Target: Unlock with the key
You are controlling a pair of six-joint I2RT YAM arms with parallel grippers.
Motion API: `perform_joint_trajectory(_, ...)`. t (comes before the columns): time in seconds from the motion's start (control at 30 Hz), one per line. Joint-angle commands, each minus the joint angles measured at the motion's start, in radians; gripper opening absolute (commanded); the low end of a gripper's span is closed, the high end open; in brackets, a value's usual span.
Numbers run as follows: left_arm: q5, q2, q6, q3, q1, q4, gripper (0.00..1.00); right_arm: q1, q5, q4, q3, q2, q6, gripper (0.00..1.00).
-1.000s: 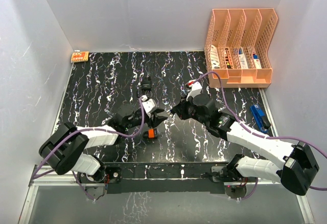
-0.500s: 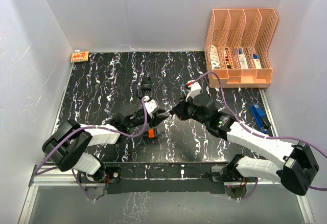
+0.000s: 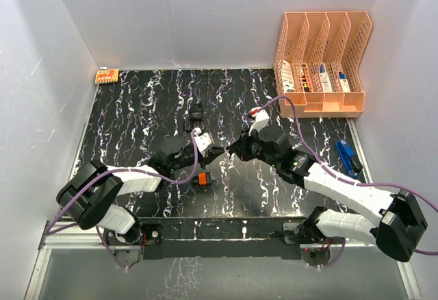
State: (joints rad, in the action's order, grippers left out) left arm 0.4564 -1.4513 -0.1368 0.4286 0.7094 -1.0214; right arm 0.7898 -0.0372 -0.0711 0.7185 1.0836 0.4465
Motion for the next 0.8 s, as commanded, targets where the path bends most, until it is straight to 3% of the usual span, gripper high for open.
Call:
perform_joint_trajectory(0.0,0.029,0.011,-0.016,0.027,0.005,-0.013,0.06,-0.003,-0.008,0.065,0.021,-0.007,-0.001,0.00)
perform_joint_trajectory(0.13,0.034,0.025,-0.013,0.020,0.005,-0.005,0.00,-0.004,-0.036,0.054,0.026,-0.003,0.009,0.00)
perform_joint_trajectory(0.33,0.051,0.051,-0.005,0.021,0.008,0.024,0.00,-0.005,-0.058,0.047,0.030,0.013,0.015,0.00)
perform_joint_trajectory(0.77,0.074,0.069,0.011,0.035,0.009,0.064,0.07,-0.010,-0.052,0.057,0.021,0.018,0.014,0.00)
